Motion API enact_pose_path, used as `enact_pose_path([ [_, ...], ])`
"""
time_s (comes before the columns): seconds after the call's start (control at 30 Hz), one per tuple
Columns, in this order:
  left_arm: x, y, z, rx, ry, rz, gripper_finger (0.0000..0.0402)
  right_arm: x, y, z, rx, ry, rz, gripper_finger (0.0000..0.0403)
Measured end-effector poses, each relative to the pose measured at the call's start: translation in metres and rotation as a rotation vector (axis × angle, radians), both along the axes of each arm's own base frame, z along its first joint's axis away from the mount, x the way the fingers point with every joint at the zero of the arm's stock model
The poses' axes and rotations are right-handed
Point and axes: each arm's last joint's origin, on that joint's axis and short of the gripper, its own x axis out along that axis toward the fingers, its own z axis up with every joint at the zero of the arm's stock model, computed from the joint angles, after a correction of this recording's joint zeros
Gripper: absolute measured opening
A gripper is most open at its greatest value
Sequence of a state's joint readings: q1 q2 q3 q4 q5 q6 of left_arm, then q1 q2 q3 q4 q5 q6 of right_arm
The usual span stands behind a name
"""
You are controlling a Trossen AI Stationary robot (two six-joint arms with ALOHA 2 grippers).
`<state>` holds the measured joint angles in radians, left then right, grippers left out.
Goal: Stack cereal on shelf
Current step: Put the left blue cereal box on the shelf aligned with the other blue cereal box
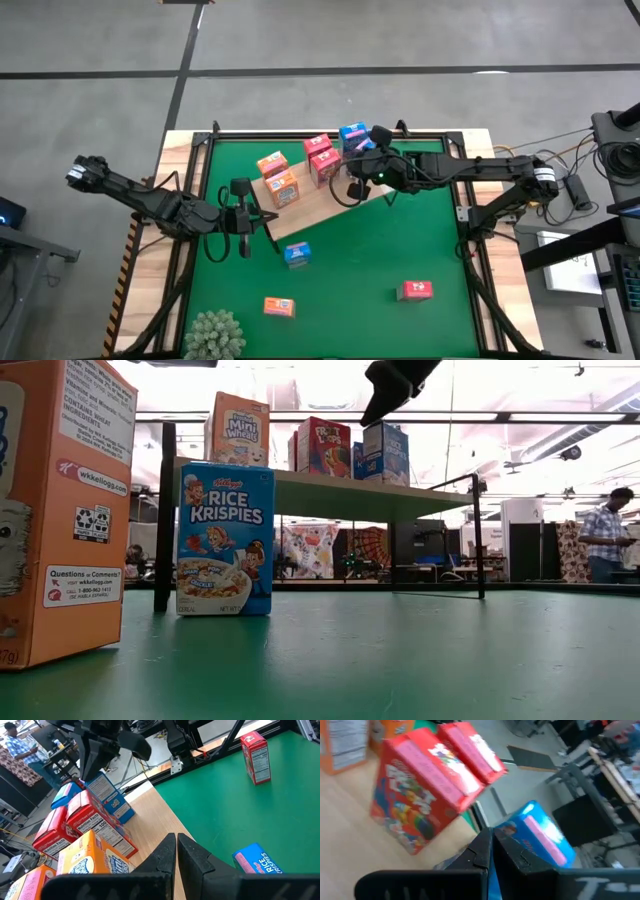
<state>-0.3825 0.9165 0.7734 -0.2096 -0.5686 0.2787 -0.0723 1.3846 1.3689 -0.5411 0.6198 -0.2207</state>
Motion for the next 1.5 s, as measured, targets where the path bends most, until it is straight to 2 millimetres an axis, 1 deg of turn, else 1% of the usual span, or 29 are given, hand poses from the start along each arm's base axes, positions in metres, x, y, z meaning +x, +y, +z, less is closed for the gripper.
enact_pose_path([
  [0.2, 0.000, 0.000, 0.000, 0.000, 0.000, 0.000, 0.0000, 0.000, 0.000, 0.001, -0.005, -0.017, -0.022, 0.0009],
  [0.33, 0.000, 0.000, 0.000, 0.000, 0.000, 0.000, 0.0000, 0.001, 0.002, 0.008, 0.000, -0.041, -0.016, 0.0009],
  [0.53, 0.000, 0.000, 0.000, 0.000, 0.000, 0.000, 0.0000, -0.002, 0.017, 0.027, 0.019, -0.054, 0.030, 0.0009],
  [0.67, 0.000, 0.000, 0.000, 0.000, 0.000, 0.000, 0.0000, -0.011, 0.025, 0.033, 0.055, 0.016, 0.043, 0.0009],
  [0.8, 0.000, 0.000, 0.000, 0.000, 0.000, 0.000, 0.0000, -0.024, 0.028, 0.027, 0.161, 0.112, 0.075, 0.0009],
  [0.87, 0.000, 0.000, 0.000, 0.000, 0.000, 0.000, 0.0000, -0.029, 0.028, 0.022, 0.205, 0.155, 0.059, 0.0009],
  [0.97, 0.000, 0.000, 0.000, 0.000, 0.001, 0.000, 0.0000, -0.031, 0.028, 0.011, 0.228, 0.186, 0.027, 0.0009],
  [1.07, 0.000, 0.000, 0.000, 0.000, 0.001, 0.000, 0.0000, -0.031, 0.025, 0.000, 0.223, 0.216, 0.010, 0.0009],
  [1.2, 0.000, 0.000, 0.000, 0.000, 0.001, 0.000, 0.0000, -0.030, 0.017, -0.013, 0.164, 0.230, -0.060, 0.0009],
  [1.37, 0.000, 0.000, 0.000, 0.000, 0.001, 0.000, 0.0000, -0.030, 0.008, -0.020, 0.150, 0.233, -0.102, 0.0009],
  [1.5, 0.000, 0.000, 0.000, 0.000, 0.001, 0.000, 0.0000, -0.026, 0.006, -0.026, 0.133, 0.222, -0.085, 0.0009],
])
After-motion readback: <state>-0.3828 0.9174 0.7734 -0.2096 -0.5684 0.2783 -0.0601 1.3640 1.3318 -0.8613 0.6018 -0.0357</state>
